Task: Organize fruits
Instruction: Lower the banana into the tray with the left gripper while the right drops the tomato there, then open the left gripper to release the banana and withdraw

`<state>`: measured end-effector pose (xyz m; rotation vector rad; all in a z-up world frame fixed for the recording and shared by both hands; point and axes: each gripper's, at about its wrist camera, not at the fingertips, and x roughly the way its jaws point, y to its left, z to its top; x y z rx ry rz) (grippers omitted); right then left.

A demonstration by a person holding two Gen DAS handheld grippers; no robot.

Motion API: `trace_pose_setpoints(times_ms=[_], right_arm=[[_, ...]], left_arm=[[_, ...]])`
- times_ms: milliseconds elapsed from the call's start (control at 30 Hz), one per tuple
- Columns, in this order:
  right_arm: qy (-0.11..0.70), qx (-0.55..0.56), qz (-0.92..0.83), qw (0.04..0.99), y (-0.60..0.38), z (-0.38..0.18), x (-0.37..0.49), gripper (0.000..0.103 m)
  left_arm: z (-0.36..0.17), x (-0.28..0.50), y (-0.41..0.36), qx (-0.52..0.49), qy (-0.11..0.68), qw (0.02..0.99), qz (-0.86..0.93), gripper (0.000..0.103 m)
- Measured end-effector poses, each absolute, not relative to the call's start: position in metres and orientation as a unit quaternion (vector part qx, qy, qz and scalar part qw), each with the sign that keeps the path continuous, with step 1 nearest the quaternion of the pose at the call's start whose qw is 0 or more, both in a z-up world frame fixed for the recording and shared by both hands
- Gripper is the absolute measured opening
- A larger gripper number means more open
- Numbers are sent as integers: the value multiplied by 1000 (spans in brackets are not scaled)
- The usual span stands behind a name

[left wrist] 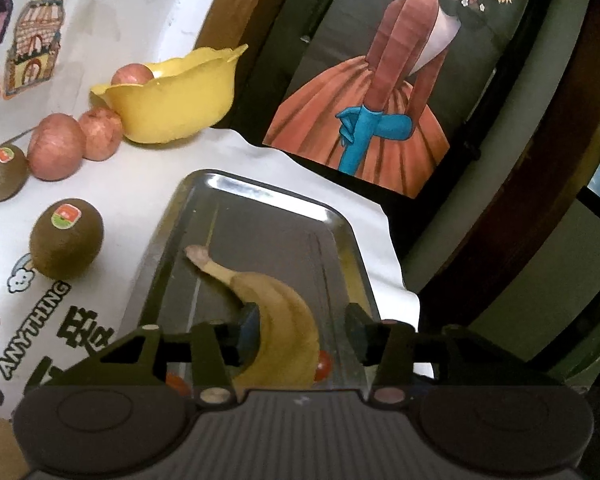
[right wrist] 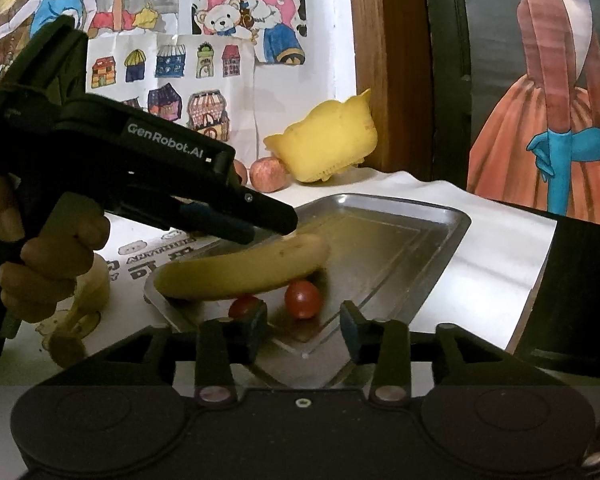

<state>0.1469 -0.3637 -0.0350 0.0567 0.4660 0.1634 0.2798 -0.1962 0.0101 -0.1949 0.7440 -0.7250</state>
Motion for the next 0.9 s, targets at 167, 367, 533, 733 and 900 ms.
trace_pose_setpoints(times_ms=[167, 367, 533, 733, 900], right_arm=[[210, 26, 79, 974, -361, -25, 137, 70], [182, 18, 77, 980, -351, -7, 121, 97], [159, 14, 81, 984, -337, 14, 104, 102], [130, -11, 88, 988, -309, 42, 76, 102], [111, -31, 98, 988, -278, 59, 51, 102]], left_arm=[[22, 269, -185, -103, 333, 874, -338, 84], [45, 247, -163, -107, 281, 897, -325, 100], [61, 228, -134, -111, 249, 909, -314, 102], [78, 202, -86, -115, 223, 924, -289, 103], [82, 181, -40, -115, 213, 935, -260, 103]])
